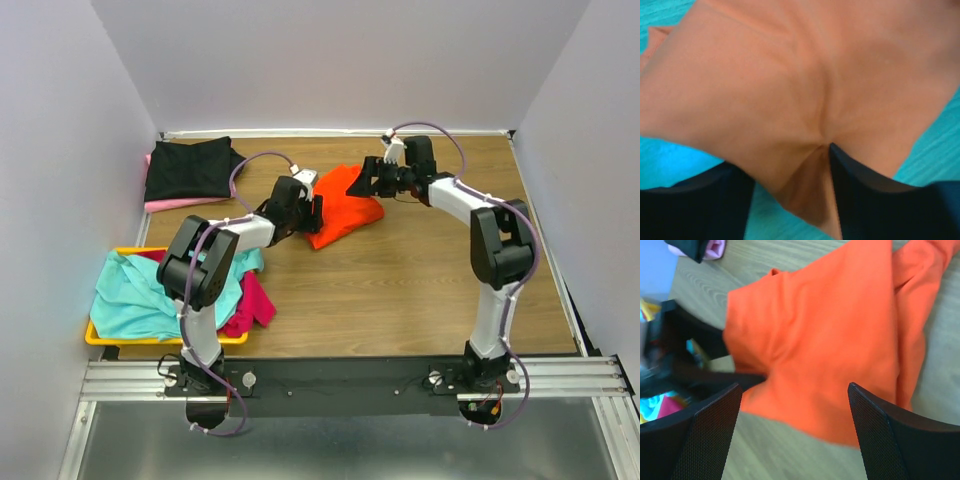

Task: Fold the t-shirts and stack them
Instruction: Neatly place the folded tshirt to the corner

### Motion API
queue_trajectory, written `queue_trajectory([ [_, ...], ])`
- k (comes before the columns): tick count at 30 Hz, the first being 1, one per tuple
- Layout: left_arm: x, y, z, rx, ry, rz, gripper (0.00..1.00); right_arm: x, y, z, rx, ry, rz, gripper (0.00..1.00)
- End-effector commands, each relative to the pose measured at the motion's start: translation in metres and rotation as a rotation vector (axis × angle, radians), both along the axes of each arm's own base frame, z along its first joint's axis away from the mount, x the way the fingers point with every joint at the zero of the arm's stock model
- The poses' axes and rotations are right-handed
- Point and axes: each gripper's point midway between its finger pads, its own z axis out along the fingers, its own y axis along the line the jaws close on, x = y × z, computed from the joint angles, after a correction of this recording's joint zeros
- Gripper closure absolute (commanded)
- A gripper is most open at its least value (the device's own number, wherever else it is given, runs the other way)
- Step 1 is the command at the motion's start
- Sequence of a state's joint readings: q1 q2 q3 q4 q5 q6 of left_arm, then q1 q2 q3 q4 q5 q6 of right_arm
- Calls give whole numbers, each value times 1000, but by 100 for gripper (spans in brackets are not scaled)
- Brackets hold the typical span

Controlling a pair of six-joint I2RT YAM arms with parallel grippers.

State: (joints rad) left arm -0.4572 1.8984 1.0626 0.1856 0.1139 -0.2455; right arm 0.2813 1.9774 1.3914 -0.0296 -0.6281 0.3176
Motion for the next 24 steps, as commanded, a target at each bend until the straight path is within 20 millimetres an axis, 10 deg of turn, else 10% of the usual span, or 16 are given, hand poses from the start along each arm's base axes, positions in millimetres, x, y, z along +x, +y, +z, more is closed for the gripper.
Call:
queue_trajectory([
  [1, -2, 1, 31, -76, -41, 30, 15, 19, 13, -30, 35, 37, 59, 7],
  [11, -20, 26, 38, -189, -46, 107, 4, 26, 10, -68, -6, 88, 24, 8],
  [24, -31, 0, 42, -478, -102, -36, 5, 23, 7, -64, -11, 84, 15, 8],
])
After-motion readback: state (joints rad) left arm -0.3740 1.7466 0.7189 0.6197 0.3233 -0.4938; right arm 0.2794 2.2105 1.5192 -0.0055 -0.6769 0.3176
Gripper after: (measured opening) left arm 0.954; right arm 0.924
